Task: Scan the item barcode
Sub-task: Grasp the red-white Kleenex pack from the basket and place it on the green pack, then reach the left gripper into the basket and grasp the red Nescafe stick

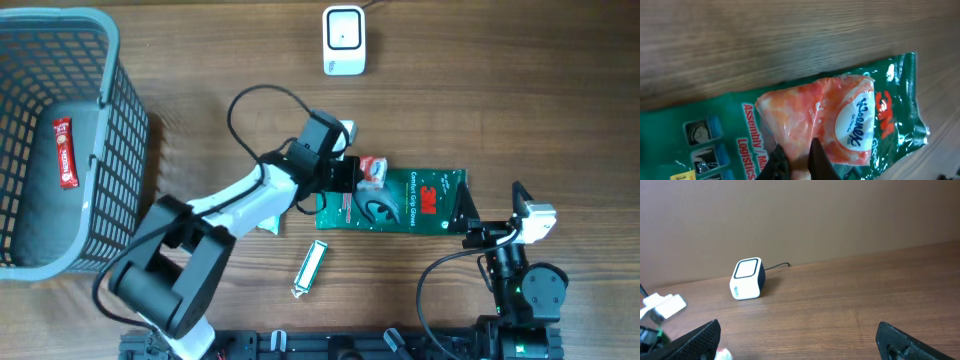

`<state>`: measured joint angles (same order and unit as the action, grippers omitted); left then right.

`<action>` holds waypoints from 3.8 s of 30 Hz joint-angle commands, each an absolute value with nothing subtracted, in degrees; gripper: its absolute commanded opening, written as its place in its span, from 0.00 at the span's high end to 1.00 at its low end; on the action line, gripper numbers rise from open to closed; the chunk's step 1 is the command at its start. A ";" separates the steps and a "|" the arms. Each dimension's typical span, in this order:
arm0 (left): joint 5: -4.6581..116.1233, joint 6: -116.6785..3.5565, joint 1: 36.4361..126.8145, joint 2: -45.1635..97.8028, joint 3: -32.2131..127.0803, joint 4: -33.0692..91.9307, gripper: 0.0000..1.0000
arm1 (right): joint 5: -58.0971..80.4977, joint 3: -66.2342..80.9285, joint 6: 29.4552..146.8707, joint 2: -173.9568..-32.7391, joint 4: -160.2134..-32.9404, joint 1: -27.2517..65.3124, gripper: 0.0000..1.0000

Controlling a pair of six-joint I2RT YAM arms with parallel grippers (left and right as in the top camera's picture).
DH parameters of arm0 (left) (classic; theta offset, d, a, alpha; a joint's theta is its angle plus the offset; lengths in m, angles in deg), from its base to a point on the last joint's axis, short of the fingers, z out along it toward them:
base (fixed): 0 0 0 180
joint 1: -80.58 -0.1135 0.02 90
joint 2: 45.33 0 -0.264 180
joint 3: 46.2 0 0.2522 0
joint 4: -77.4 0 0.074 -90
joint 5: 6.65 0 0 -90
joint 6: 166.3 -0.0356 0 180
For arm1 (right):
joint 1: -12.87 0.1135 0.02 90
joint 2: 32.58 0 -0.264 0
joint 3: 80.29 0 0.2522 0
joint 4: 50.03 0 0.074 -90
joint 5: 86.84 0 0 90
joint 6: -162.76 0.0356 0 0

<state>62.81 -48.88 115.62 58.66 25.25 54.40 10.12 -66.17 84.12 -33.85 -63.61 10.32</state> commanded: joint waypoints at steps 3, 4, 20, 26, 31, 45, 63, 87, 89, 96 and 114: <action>63.99 -43.02 116.35 54.22 25.55 55.32 0.44 | 9.35 -66.23 84.80 -33.59 -63.43 10.43 0.00; 64.15 -43.02 116.32 52.78 26.01 55.19 0.24 | 9.35 -66.23 84.80 -33.59 -63.43 10.43 0.00; 89.65 -50.65 98.33 18.94 37.29 30.45 0.00 | 9.35 -66.23 84.82 -33.59 -63.43 10.43 0.00; 89.59 -53.62 70.38 14.07 43.76 24.94 0.00 | 9.35 -66.23 84.82 -33.59 -63.43 10.43 0.00; 87.49 -53.40 53.99 17.28 43.74 23.58 0.00 | 9.35 -66.23 84.80 -33.59 -63.43 10.43 0.00; 87.08 -53.40 42.80 41.81 43.63 25.64 0.00 | 9.35 -66.23 84.82 -33.59 -63.43 10.43 0.00; 89.24 -56.66 42.69 56.71 31.63 46.07 0.00 | 9.35 -66.23 84.82 -33.59 -63.43 10.43 0.00; 89.24 -72.27 43.23 68.16 31.26 51.21 0.26 | 9.35 -66.23 84.80 -33.59 -63.43 10.43 0.00; 89.22 -72.29 43.23 68.86 31.26 50.95 0.35 | 9.35 -66.23 84.82 -33.59 -63.43 10.43 0.00; 89.22 -72.24 44.37 69.10 31.26 50.56 0.96 | 9.35 -66.23 84.80 -33.59 -63.43 10.43 0.00; 80.41 -60.00 48.24 23.47 31.37 41.27 0.96 | 9.35 -66.23 84.80 -33.59 -63.43 10.43 0.00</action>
<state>87.86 -65.16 48.26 32.67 31.04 43.39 10.14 -66.17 84.12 -33.85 -63.61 10.32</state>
